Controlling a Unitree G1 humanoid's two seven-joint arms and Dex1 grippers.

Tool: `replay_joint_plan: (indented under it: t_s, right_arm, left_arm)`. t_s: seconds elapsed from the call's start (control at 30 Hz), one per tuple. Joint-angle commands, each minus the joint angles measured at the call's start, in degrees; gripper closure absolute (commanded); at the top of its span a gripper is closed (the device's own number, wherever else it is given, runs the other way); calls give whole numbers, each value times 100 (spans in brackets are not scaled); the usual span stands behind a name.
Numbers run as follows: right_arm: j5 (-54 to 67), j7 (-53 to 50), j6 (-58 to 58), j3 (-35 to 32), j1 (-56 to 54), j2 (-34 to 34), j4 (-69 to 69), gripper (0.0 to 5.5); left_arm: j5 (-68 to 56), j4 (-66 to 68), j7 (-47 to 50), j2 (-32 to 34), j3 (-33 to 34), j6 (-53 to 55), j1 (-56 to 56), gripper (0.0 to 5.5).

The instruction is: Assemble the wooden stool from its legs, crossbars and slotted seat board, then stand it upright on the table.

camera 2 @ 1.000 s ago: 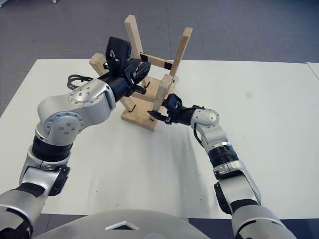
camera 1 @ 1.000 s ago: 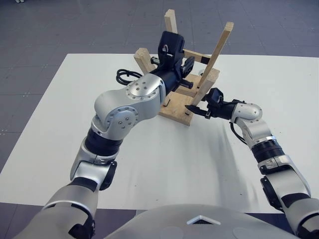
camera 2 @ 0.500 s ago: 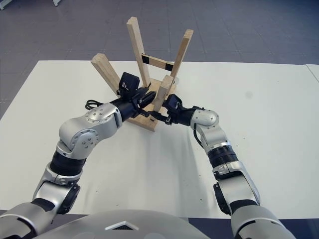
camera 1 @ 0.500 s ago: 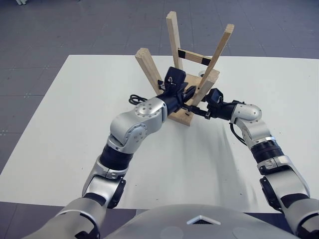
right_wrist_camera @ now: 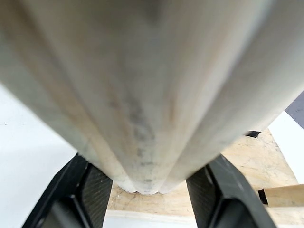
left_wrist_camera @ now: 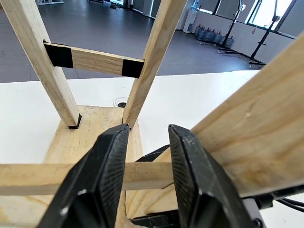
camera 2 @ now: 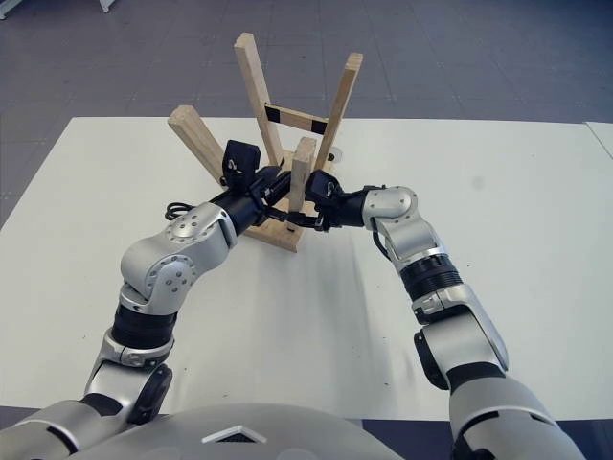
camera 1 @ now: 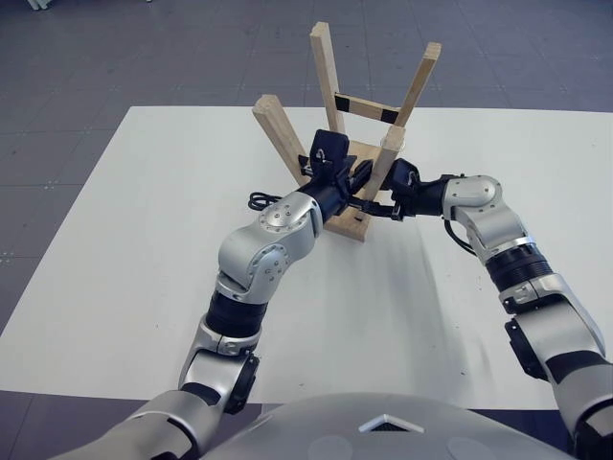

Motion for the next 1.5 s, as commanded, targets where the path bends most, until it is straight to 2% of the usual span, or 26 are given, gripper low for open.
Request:
replay_joint_plan:
  t_s: [0.03, 0.3, 0.43, 0.5, 0.7, 0.83, 0.87, 1.1, 1.27, 1.37, 1.4, 1.47, 1.5]
  right_arm:
    - [-886, 401, 692, 750, 734, -224, 709, 347]
    - [-479, 967, -189, 351, 932, -523, 1214, 347]
    - [-338, 1472, -931, 237, 789, -537, 1767, 347]
    - [-364, 1706, -1395, 224, 643, -569, 2069, 347]
    - [-218, 2393, -2584, -52, -31, -423, 2815, 347]
    - [-207, 2278, -2960, -258, -580, -224, 3315, 347]
    - [-201, 2153, -2958, -319, -717, -186, 3426, 310]
    - [-499, 1420, -3115, -930, -1353, -219, 3823, 171]
    - [-831, 1388, -3200, -1102, -1387, -816, 3851, 90]
    - [-820, 1211, -3072, -1397, -1412, -1408, 3765, 33]
    - [-556, 1073, -2801, -1708, -1490, -1486, 3652, 14]
    - [226, 681, -1631, -2409, -1555, -1446, 2716, 14]
    - [618, 339, -831, -2656, -1432, -1355, 1731, 14]
  left_arm:
    - [57, -78, 161, -106, 323, 542, 153, 394]
    - [-996, -1220, -148, 229, 1812, 1528, -1453, 394]
    - [-2215, -960, 94, 554, 3132, 1783, -3324, 394]
    - [-2589, -713, 280, 761, 3556, 1838, -3892, 394]
    - [-3301, -609, 661, 1193, 3885, 2213, -3972, 394]
    - [-3598, -606, 786, 1292, 3854, 2200, -3877, 394]
    - [-3654, -615, 814, 1301, 3842, 2172, -3828, 398]
    - [-4068, -835, 1102, 1394, 3754, 1965, -3435, 398]
    - [-4398, -974, 1514, 1655, 3763, 1821, -3358, 398]
    - [-4408, -935, 1742, 1979, 3897, 1755, -3067, 398]
    - [-4404, -976, 1901, 2060, 3929, 1730, -2960, 398]
    - [-4373, -1018, 2190, 2211, 3940, 1708, -2784, 398]
    - [-4319, -1032, 2372, 2253, 3922, 1705, -2732, 398]
